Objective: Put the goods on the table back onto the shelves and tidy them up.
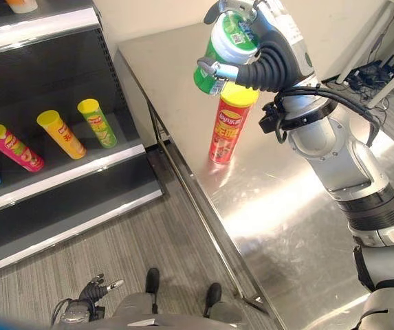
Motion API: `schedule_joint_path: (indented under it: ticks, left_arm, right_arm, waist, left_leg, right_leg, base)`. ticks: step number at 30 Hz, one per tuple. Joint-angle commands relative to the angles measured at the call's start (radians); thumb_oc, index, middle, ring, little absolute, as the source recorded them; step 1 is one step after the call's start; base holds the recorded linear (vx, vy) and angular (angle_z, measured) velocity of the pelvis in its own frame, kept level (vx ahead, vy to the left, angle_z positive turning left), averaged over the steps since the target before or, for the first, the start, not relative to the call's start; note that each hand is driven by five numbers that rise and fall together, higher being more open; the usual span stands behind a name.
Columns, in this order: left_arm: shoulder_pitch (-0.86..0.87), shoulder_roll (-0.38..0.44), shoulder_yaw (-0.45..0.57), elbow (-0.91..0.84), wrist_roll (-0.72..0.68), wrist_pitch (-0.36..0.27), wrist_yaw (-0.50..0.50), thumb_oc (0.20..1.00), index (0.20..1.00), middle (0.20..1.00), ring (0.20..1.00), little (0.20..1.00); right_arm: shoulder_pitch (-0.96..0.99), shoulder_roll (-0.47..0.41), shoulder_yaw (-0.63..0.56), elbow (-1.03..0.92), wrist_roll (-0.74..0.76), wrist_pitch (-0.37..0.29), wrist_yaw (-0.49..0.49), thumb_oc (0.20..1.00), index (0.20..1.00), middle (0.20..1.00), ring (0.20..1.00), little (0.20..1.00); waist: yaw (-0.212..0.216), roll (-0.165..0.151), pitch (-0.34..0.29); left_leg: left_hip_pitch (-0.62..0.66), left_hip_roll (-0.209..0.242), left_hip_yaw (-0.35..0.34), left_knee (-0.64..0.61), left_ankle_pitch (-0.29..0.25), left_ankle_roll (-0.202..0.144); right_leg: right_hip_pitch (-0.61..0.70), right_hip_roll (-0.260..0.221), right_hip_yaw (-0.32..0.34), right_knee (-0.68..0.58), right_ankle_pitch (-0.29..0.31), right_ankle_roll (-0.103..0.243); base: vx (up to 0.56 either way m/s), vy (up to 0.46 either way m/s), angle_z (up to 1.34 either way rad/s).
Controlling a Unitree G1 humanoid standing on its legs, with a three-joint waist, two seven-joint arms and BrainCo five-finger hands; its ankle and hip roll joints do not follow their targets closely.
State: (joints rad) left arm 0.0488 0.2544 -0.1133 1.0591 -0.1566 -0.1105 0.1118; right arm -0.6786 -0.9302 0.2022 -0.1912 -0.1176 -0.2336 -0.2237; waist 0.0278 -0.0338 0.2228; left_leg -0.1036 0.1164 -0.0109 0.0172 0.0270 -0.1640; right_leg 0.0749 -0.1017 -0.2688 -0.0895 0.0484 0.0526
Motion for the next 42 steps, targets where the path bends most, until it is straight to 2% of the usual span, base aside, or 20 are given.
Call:
schedule_joint_path:
  ticks: [1, 4, 7, 8, 9, 10, 11, 12, 13, 15, 19, 20, 22, 25, 26, 31, 38, 39, 41, 42]
  left_arm:
    - [-0.033, 0.091, -0.027, -0.066, -0.017, -0.026, 0.033, 1.000, 1.000, 1.000, 1.000, 1.000]
    - [-0.033, 0.091, -0.027, -0.066, -0.017, -0.026, 0.033, 1.000, 1.000, 1.000, 1.000, 1.000]
    - [-0.028, 0.120, -0.015, -0.108, -0.021, -0.025, 0.042, 1.000, 1.000, 1.000, 1.000, 1.000]
    - [-0.013, 0.130, -0.019, -0.103, -0.018, -0.019, 0.028, 1.000, 1.000, 1.000, 1.000, 1.000]
    - [-0.019, 0.139, -0.023, -0.086, -0.001, -0.011, 0.012, 1.000, 1.000, 1.000, 1.000, 1.000]
    - [-0.020, 0.139, -0.023, -0.086, -0.001, -0.011, 0.012, 1.000, 1.000, 1.000, 1.000, 1.000]
    - [-0.018, 0.140, -0.022, -0.075, 0.004, -0.008, 0.012, 1.000, 1.000, 1.000, 1.000, 1.000]
    - [-0.023, 0.142, -0.027, -0.063, 0.010, -0.007, 0.006, 1.000, 1.000, 1.000, 1.000, 1.000]
    - [-0.024, 0.141, -0.026, -0.062, 0.010, -0.007, 0.006, 1.000, 1.000, 1.000, 1.000, 1.000]
    - [-0.030, 0.139, -0.030, -0.058, 0.016, -0.006, 0.005, 1.000, 1.000, 1.000, 1.000, 1.000]
    - [-0.060, 0.120, -0.053, -0.075, 0.011, -0.010, 0.000, 1.000, 1.000, 1.000, 1.000, 1.000]
    - [-0.060, 0.120, -0.053, -0.075, 0.011, -0.010, 0.000, 1.000, 1.000, 1.000, 1.000, 1.000]
    - [-0.071, 0.110, -0.063, -0.075, 0.014, -0.012, -0.002, 1.000, 1.000, 1.000, 1.000, 1.000]
    - [-0.081, 0.103, -0.070, -0.074, 0.019, -0.012, -0.004, 1.000, 1.000, 1.000, 1.000, 1.000]
    - [-0.083, 0.100, -0.079, -0.082, 0.023, -0.010, -0.004, 1.000, 1.000, 1.000, 1.000, 1.000]
    - [-0.083, 0.086, -0.089, -0.080, 0.036, -0.008, -0.001, 1.000, 1.000, 1.000, 1.000, 1.000]
    - [-0.071, 0.059, -0.106, -0.072, 0.060, 0.002, -0.003, 1.000, 1.000, 1.000, 1.000, 1.000]
    - [-0.069, 0.056, -0.111, -0.077, 0.068, 0.004, -0.005, 1.000, 1.000, 1.000, 1.000, 1.000]
    - [-0.065, 0.054, -0.115, -0.080, 0.071, 0.005, -0.007, 1.000, 1.000, 1.000, 1.000, 1.000]
    - [-0.057, 0.049, -0.110, -0.105, 0.073, 0.012, -0.009, 1.000, 1.000, 1.000, 1.000, 1.000]
  right_arm:
    - [-0.015, -0.009, -0.058, -0.008, -0.041, 0.043, -0.071, 0.200, 0.200, 0.200, 0.200, 0.200]
    - [-0.015, -0.009, -0.058, -0.008, -0.041, 0.043, -0.071, 0.200, 0.200, 0.200, 0.200, 0.200]
    - [-0.026, -0.010, -0.062, 0.018, -0.065, 0.072, -0.085, 0.200, 0.200, 0.200, 0.200, 0.200]
    - [-0.019, -0.036, -0.077, 0.038, -0.078, 0.084, -0.091, 0.200, 0.200, 0.200, 0.200, 0.200]
    - [-0.019, -0.067, -0.088, 0.046, -0.077, 0.092, -0.082, 0.200, 0.200, 0.200, 0.200, 0.200]
    - [-0.019, -0.067, -0.088, 0.046, -0.077, 0.092, -0.082, 0.200, 0.200, 0.200, 0.200, 0.200]
    - [-0.022, -0.070, -0.090, 0.045, -0.075, 0.091, -0.085, 0.200, 0.200, 0.200, 0.200, 0.200]
    - [-0.039, -0.077, -0.085, 0.043, -0.067, 0.085, -0.086, 0.200, 0.200, 0.200, 0.200, 0.200]
    - [-0.042, -0.077, -0.083, 0.045, -0.067, 0.085, -0.086, 0.200, 0.200, 0.200, 0.200, 0.200]
    - [-0.056, -0.080, -0.076, 0.046, -0.066, 0.081, -0.091, 0.200, 0.200, 0.200, 0.200, 0.200]
    - [-0.081, -0.090, -0.057, 0.041, -0.064, 0.074, -0.092, 0.200, 0.200, 0.200, 0.200, 0.200]
    - [-0.081, -0.090, -0.057, 0.041, -0.064, 0.073, -0.092, 0.200, 0.200, 0.200, 0.200, 0.200]
    - [-0.086, -0.091, -0.050, 0.038, -0.058, 0.067, -0.090, 0.200, 0.200, 0.200, 0.200, 0.200]
    - [-0.081, -0.097, -0.049, 0.033, -0.053, 0.059, -0.086, 0.200, 0.200, 0.200, 0.200, 0.200]
    - [-0.078, -0.102, -0.049, 0.028, -0.048, 0.058, -0.083, 0.200, 0.200, 0.200, 0.200, 0.200]
    - [-0.047, -0.113, -0.073, 0.006, -0.042, 0.054, -0.076, 0.200, 0.200, 0.200, 0.200, 0.200]
    - [0.019, -0.098, -0.103, -0.078, -0.051, 0.034, -0.050, 0.200, 0.200, 0.200, 0.200, 0.200]
    - [0.057, -0.097, -0.131, -0.096, -0.052, 0.032, -0.051, 0.200, 0.200, 0.200, 0.200, 0.200]
    - [0.077, -0.094, -0.148, -0.109, -0.053, 0.029, -0.050, 0.200, 0.200, 0.200, 0.200, 0.200]
    - [0.123, -0.088, -0.183, -0.141, -0.061, 0.027, -0.047, 0.200, 0.200, 0.200, 0.200, 0.200]
  waist:
    - [0.004, -0.002, -0.073]
    - [0.005, -0.002, -0.073]
    - [0.012, -0.013, -0.066]
    - [0.004, -0.011, -0.061]
    - [-0.002, -0.008, -0.061]
    - [-0.001, -0.008, -0.061]
    - [-0.004, -0.008, -0.063]
    - [-0.012, -0.004, -0.060]
    - [-0.013, -0.001, -0.058]
    - [-0.023, 0.005, -0.043]
    - [-0.056, -0.013, -0.008]
    - [-0.056, -0.012, -0.007]
    - [-0.069, -0.020, 0.000]
    - [-0.085, -0.032, 0.010]
    - [-0.090, -0.039, 0.011]
    - [-0.101, -0.040, -0.006]
    - [-0.122, -0.022, -0.040]
    - [-0.135, -0.025, -0.043]
    - [-0.141, -0.026, -0.043]
    - [-0.148, -0.030, -0.030]
  left_leg:
    - [-0.016, 0.102, 0.088, -0.017, -0.002, -0.009]
    - [-0.017, 0.102, 0.088, -0.017, -0.002, -0.009]
    - [0.020, -0.011, 0.096, -0.082, -0.024, 0.062]
    - [0.028, -0.066, 0.067, -0.098, -0.028, 0.094]
    - [0.034, -0.091, 0.053, -0.104, -0.039, 0.111]
    - [0.031, -0.091, 0.054, -0.104, -0.036, 0.111]
    - [0.033, -0.100, 0.050, -0.104, -0.040, 0.116]
    - [0.041, -0.103, 0.044, -0.104, -0.041, 0.125]
    - [0.043, -0.100, 0.043, -0.104, -0.045, 0.122]
    - [0.052, -0.105, 0.037, -0.104, -0.048, 0.128]
    - [0.101, -0.158, -0.002, -0.104, -0.062, 0.146]
    - [0.102, -0.157, -0.002, -0.104, -0.063, 0.146]
    - [0.121, -0.167, -0.020, -0.104, -0.075, 0.151]
    - [0.145, -0.178, -0.045, -0.104, -0.082, 0.154]
    - [0.152, -0.180, -0.049, -0.104, -0.085, 0.154]
    - [0.167, -0.183, -0.055, -0.104, -0.106, 0.150]
    - [0.203, -0.127, -0.037, -0.077, -0.144, 0.121]
    - [0.188, -0.111, -0.026, 0.006, -0.182, 0.104]
    - [0.174, -0.106, -0.014, 0.061, -0.199, 0.092]
    - [0.119, -0.108, 0.003, 0.243, -0.181, 0.061]
  right_leg:
    - [0.013, -0.276, 0.079, 0.022, 0.001, 0.178]
    - [0.012, -0.276, 0.079, 0.022, 0.001, 0.178]
    - [-0.050, -0.370, 0.097, 0.084, 0.207, 0.202]
    - [-0.065, -0.339, 0.192, 0.159, 0.211, 0.174]
    - [-0.075, -0.264, 0.257, 0.188, 0.151, 0.164]
    - [-0.079, -0.264, 0.258, 0.188, 0.154, 0.164]
    - [-0.089, -0.235, 0.263, 0.185, 0.135, 0.159]
    - [-0.121, -0.167, 0.258, 0.166, 0.055, 0.139]
    - [-0.121, -0.163, 0.257, 0.172, 0.048, 0.136]
    - [-0.164, -0.094, 0.266, 0.158, -0.002, 0.126]
    - [-0.235, 0.048, 0.362, 0.108, 0.023, 0.118]
    - [-0.232, 0.049, 0.362, 0.107, 0.023, 0.118]
    - [-0.270, 0.087, 0.378, 0.097, 0.045, 0.117]
    - [-0.303, 0.106, 0.361, 0.099, 0.068, 0.121]
    - [-0.295, 0.098, 0.339, 0.093, 0.074, 0.118]
    - [-0.254, 0.086, 0.329, 0.051, 0.074, 0.097]
    - [-0.178, 0.088, 0.297, 0.032, 0.029, 0.071]
    - [-0.153, 0.083, 0.282, 0.030, 0.011, 0.063]
    - [-0.132, 0.079, 0.271, 0.024, 0.002, 0.058]
    - [-0.095, 0.075, 0.267, 0.021, -0.008, 0.042]
  base:
    - [0.00, 0.004, 1.70]
    - [0.01, 0.092, -0.04]
    - [0.05, 0.578, -0.20]
    - [0.18, 0.713, 0.16]
    - [0.14, 0.483, 0.62]
    - [0.09, 0.269, 1.04]
    - [0.08, 0.186, 0.85]
    - [0.09, 0.174, 0.45]
    - [0.08, 0.138, 0.10]
    - [0.04, 0.088, 0.19]
    - [0.08, 0.098, 0.12]
    - [0.11, 0.052, 0.22]
    - [0.09, 0.007, 0.16]
    - [0.13, -0.047, 0.08]
    - [0.10, -0.076, 0.20]
    - [0.10, -0.068, 0.30]
    - [0.15, -0.122, 0.33]
    - [0.16, -0.160, 0.26]
    - [0.10, -0.102, 0.39]
    - [0.06, -0.075, 0.40]
